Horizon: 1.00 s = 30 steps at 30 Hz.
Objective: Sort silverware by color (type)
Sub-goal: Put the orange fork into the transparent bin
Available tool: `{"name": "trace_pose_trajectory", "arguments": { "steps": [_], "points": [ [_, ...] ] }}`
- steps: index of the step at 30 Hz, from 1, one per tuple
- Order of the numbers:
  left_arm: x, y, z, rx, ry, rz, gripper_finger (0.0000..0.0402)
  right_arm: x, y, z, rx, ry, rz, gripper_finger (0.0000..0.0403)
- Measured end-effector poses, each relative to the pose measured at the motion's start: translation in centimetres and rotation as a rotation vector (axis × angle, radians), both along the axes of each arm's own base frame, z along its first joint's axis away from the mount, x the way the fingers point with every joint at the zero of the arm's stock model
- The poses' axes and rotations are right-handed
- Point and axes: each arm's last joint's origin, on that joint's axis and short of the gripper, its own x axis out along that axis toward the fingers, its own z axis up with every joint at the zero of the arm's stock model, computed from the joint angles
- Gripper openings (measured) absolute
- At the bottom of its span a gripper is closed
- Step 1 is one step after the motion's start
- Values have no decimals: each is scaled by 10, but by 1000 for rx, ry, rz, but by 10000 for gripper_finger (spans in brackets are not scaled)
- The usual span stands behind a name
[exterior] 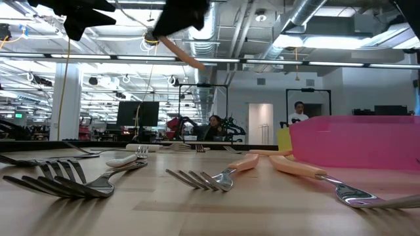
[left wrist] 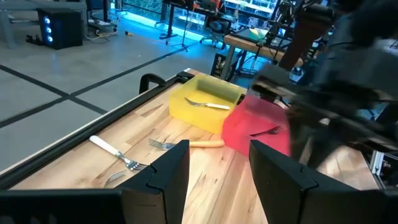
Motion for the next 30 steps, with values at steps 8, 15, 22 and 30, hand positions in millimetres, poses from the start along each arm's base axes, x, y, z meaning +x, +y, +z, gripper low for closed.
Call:
{"name": "trace_pose_trajectory", "arguments": {
  "steps": [8, 15, 22, 30],
  "points": [
    [0, 0, 1, -1, -10, 1, 151, 12, 45, 25, -23, -334, 150, 64],
    [0, 0, 1, -13, -16, 8, 151, 25, 74, 29, -31, -577, 329, 64],
    [0, 0, 1, -13, -17, 8, 151, 45, 89, 9, 29, -746, 461, 64],
    [0, 0, 1, -13, -17, 8, 151, 67, 89, -25, 89, -893, 662, 64]
  ]
}}
